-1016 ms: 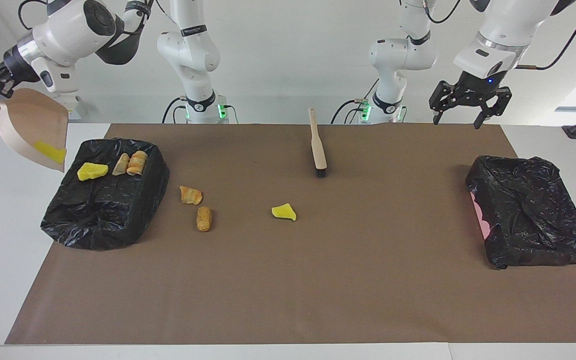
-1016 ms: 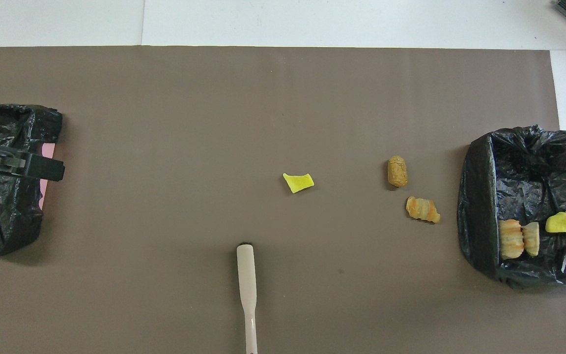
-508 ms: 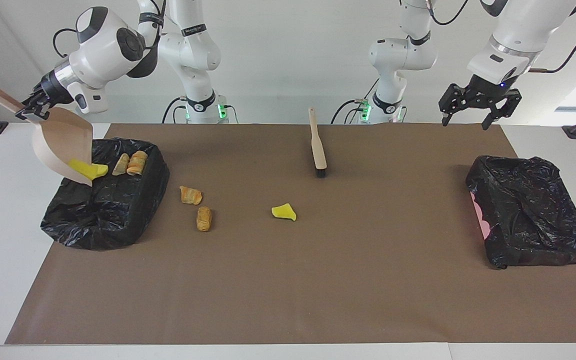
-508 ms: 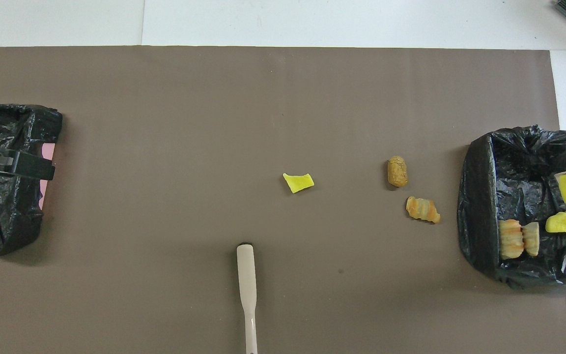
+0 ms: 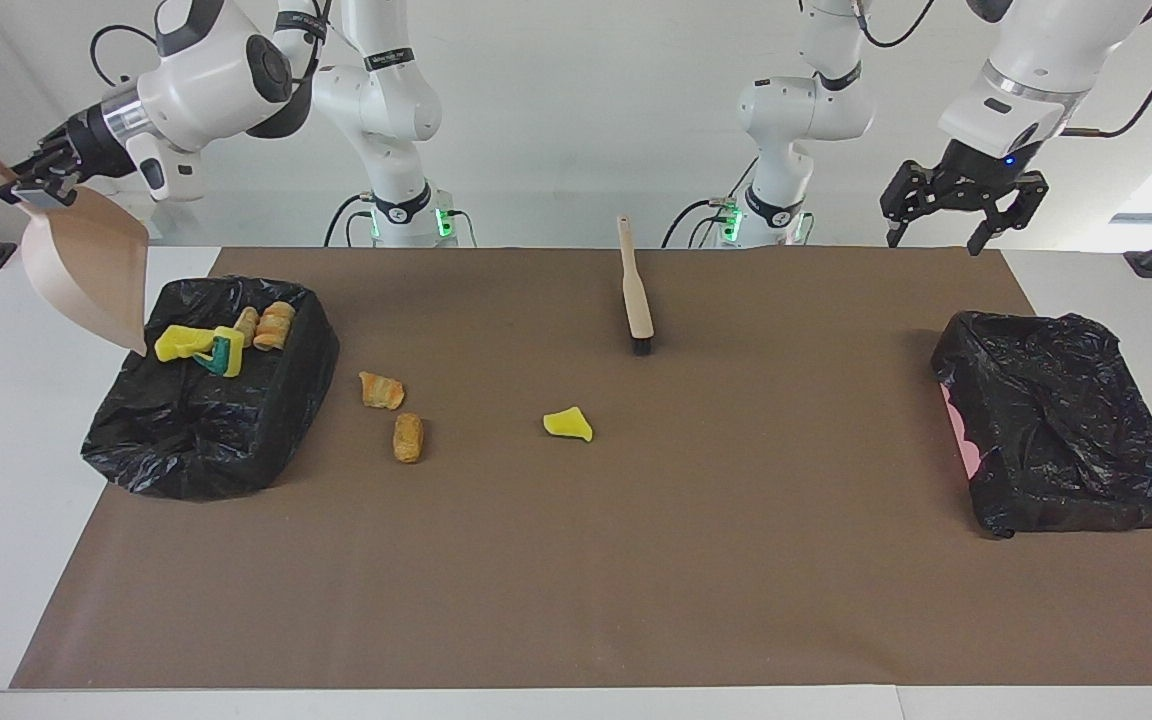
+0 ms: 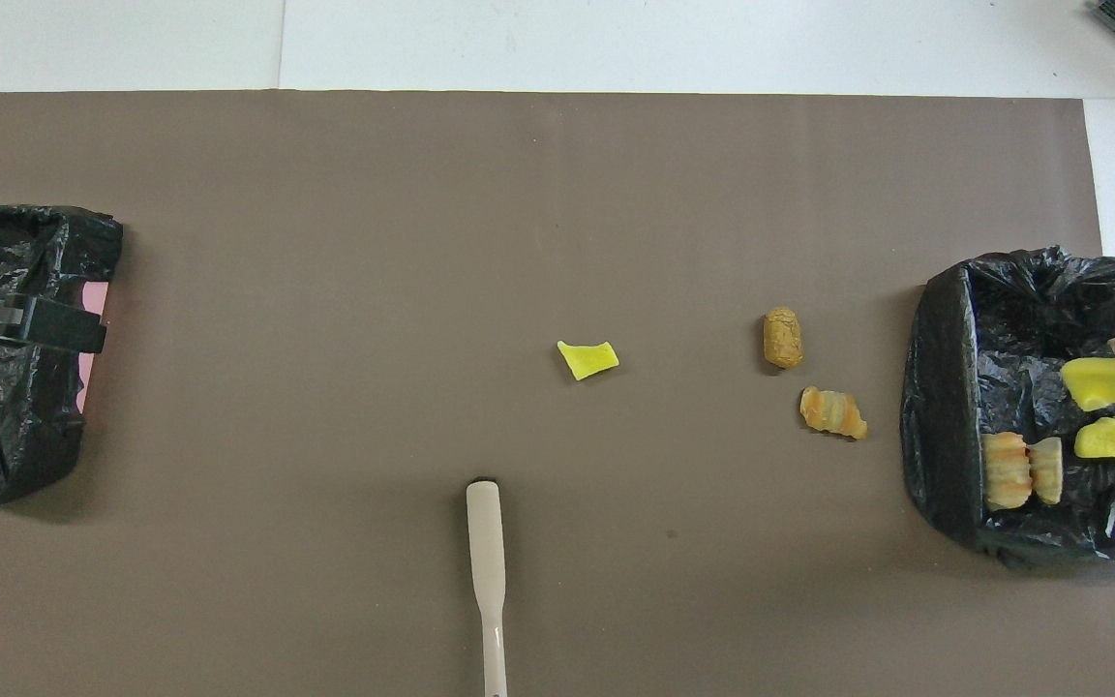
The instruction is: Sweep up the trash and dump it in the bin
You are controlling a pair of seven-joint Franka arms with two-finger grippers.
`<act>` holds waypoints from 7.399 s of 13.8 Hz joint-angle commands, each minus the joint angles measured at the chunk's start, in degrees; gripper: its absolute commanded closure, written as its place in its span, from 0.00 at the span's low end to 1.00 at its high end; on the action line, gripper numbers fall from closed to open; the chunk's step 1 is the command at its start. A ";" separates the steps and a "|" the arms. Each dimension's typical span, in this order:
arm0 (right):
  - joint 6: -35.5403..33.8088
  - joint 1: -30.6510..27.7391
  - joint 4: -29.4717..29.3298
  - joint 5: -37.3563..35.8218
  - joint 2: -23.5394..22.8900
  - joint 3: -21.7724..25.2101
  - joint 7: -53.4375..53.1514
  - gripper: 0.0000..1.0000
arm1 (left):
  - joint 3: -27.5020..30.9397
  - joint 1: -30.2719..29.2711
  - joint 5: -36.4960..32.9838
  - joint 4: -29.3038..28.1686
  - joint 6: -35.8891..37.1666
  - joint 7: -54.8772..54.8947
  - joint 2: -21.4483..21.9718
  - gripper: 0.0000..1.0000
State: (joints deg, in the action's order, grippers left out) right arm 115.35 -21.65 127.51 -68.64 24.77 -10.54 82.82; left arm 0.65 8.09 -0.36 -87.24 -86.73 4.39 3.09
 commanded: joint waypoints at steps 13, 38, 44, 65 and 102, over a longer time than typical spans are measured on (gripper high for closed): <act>-8.92 6.18 -5.15 54.01 -9.72 -0.27 0.85 1.00 | 0.76 0.61 0.62 0.58 1.48 -0.08 0.16 0.00; -4.26 45.36 -45.56 74.18 -53.30 -0.36 -113.31 1.00 | 0.76 0.61 0.62 -2.93 0.95 0.62 2.62 0.00; -3.04 46.88 -59.13 73.30 -65.64 -0.18 -117.36 1.00 | 0.76 0.52 0.62 -3.72 0.69 0.71 2.97 0.00; 0.19 58.99 -14.87 74.79 -29.54 -0.62 -123.42 0.00 | -8.19 1.93 0.54 -7.58 -19.42 -6.30 -8.44 0.00; -13.22 44.79 -9.29 73.74 -20.81 -0.09 -122.13 1.00 | -26.58 0.70 -18.99 -10.05 -32.82 -28.61 -23.32 1.00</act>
State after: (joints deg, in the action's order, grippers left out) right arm 103.57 28.11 119.58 5.17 5.80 -10.30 -43.70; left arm -25.90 9.95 -21.61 -96.67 -123.73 -31.89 -23.99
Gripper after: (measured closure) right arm 0.749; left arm 0.687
